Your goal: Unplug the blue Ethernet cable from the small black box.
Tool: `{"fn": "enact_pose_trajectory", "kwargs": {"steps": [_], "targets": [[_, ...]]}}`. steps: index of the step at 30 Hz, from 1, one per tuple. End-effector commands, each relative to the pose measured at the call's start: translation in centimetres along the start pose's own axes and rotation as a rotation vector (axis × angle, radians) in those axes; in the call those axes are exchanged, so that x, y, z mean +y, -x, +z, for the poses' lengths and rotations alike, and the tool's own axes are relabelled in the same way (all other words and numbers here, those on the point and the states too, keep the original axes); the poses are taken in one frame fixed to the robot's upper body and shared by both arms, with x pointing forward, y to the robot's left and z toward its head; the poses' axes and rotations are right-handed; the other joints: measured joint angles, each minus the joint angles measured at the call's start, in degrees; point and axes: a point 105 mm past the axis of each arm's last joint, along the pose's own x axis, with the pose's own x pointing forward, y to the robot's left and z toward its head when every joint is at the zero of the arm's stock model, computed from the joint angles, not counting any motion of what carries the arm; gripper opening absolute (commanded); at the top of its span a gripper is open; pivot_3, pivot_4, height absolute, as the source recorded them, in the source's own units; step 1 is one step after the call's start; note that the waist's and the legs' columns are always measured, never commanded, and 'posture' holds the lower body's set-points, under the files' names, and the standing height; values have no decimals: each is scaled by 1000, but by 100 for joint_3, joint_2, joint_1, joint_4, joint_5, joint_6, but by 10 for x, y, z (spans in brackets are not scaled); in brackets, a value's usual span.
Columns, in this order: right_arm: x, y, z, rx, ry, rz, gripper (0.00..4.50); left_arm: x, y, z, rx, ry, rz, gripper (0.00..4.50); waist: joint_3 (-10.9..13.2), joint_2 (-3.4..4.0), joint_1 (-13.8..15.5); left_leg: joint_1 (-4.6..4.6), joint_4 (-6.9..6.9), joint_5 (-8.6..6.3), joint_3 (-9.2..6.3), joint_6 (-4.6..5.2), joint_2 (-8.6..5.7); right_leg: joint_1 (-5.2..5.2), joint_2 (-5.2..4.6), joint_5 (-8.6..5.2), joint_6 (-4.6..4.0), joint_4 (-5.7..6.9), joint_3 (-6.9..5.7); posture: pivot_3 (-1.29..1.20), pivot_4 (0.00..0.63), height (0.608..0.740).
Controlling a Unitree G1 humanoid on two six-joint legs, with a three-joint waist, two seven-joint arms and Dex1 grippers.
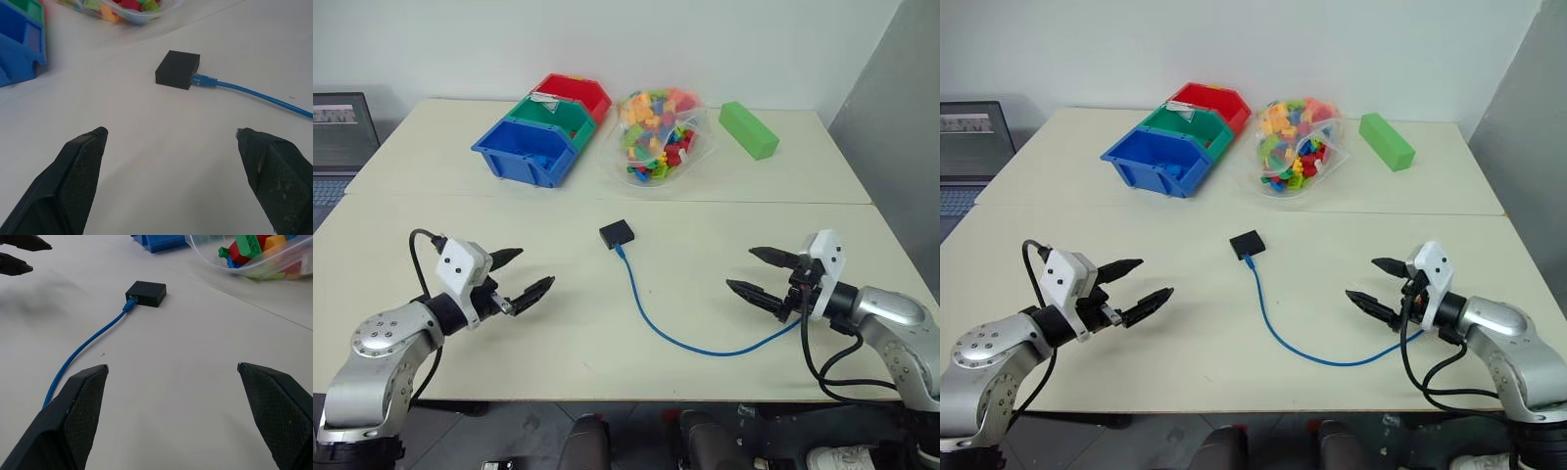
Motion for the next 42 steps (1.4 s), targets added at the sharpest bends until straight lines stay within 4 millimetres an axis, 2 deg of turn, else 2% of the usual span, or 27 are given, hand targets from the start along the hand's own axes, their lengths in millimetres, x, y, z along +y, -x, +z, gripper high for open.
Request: {"fn": "enact_pose_trajectory", "kwargs": {"steps": [1,11,15,19,22,28,34,38,42], "targets": [[2,3,15,-36,47,15,4478,3,3,12,-21,-38,-6,4500,0,0,-1,0,0,0,0,0,0,0,0,0,0,0,0,0,150,740],[4,1,18,-15,63,45,4478,4,3,12,-11,-52,12,4500,0,0,1,0,0,0,1,0,0,0,0,0,0,0,2,0,150,740],[13,-7,22,-6,74,96,4478,3,7,15,-36,-72,-12,4500,0,0,-4,0,0,0,2,0,0,0,0,0,0,0,3,0,150,740],[39,-28,16,32,85,192,4478,6,13,19,-65,-72,-63,4500,0,0,-11,1,0,0,2,0,4,-3,5,0,0,0,4,0,150,740],[49,-49,7,74,106,206,4478,8,14,22,-73,-66,-92,4500,0,0,-5,0,-1,0,1,0,6,-6,8,0,0,1,4,0,150,740],[65,-107,-3,117,108,194,4478,4,18,17,-22,-73,-174,4500,-1,-1,-25,-6,0,0,12,0,8,-23,14,7,1,6,20,0,150,740],[81,-159,-3,133,84,168,4478,4,21,12,23,-50,-208,4500,0,-1,-39,-15,-2,0,27,0,10,-42,14,9,-2,8,34,0,150,740],[83,-180,-4,154,58,120,4478,5,21,13,22,-54,-203,4500,-1,-3,-38,-16,-2,0,32,0,11,-47,14,11,-5,11,37,0,150,740],[86,-190,-7,183,45,103,4478,5,20,11,22,-58,-198,4500,-2,-4,-23,-17,-2,0,37,0,10,-47,12,19,-19,10,40,0,150,740]]}}
